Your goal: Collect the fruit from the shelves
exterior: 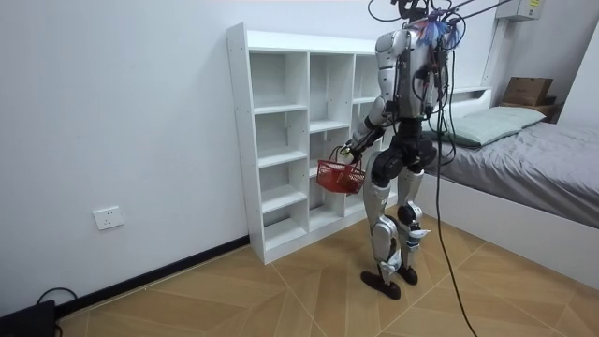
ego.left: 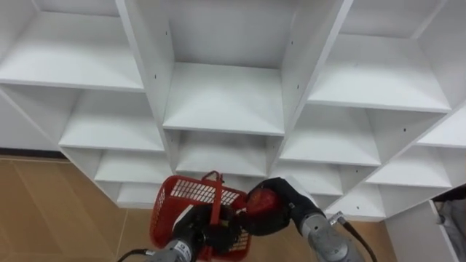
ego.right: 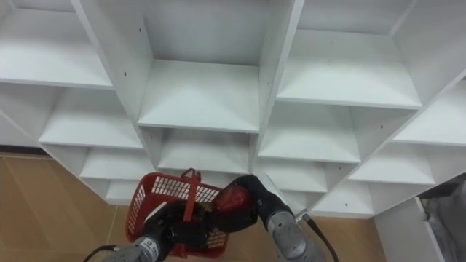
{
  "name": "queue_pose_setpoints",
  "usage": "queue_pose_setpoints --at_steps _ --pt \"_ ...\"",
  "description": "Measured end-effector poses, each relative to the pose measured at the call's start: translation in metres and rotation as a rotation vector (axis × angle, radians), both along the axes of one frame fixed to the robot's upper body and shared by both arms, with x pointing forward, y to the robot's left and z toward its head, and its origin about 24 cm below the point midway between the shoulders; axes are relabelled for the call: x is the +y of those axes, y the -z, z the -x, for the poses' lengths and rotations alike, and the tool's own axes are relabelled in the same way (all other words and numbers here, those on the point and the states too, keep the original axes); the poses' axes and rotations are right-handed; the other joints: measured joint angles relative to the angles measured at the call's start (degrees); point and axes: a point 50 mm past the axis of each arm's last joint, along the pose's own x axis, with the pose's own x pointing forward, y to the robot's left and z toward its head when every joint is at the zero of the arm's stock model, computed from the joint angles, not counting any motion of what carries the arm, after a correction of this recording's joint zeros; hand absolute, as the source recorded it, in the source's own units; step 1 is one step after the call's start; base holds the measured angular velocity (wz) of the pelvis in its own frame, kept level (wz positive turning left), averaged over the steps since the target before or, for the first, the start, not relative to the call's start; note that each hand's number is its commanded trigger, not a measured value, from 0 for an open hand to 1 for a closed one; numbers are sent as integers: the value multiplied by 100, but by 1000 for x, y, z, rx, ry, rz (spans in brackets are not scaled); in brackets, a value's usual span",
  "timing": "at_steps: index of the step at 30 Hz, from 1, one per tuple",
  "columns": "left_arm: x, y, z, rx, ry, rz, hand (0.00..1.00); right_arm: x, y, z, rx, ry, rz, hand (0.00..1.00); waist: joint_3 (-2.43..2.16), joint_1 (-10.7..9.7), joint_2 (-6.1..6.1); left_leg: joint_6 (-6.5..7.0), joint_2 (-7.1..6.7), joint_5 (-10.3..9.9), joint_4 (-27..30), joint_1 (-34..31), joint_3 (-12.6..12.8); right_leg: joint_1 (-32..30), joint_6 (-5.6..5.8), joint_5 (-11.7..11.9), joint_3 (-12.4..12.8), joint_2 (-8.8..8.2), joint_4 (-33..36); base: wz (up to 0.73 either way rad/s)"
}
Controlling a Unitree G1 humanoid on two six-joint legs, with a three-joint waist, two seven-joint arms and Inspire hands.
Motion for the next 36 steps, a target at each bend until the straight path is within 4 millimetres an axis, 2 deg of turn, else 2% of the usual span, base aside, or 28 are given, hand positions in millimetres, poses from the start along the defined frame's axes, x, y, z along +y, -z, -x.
queue_pose_setpoints --at_steps 15,22,26,36 --pt "0 0 1 0 17 -3 100 -1 4 -1 19 2 13 100 3 1 8 0 -1 0 5 -6 -70 20 0 0 -30 1 -4 1" --pt "0 0 1 0 31 4 100 -7 12 2 55 13 39 100 6 2 13 0 -7 0 23 -25 -128 34 0 0 -76 -6 -3 3" --pt "0 0 1 0 38 10 100 -10 12 -2 49 17 54 100 39 0 62 -1 -8 -1 41 -12 -156 95 1 0 -120 -10 -12 5" --pt "0 0 1 1 39 13 100 -13 17 0 53 39 73 100 37 6 82 -4 -13 -3 89 -9 -223 144 1 -1 -142 -11 -10 3"
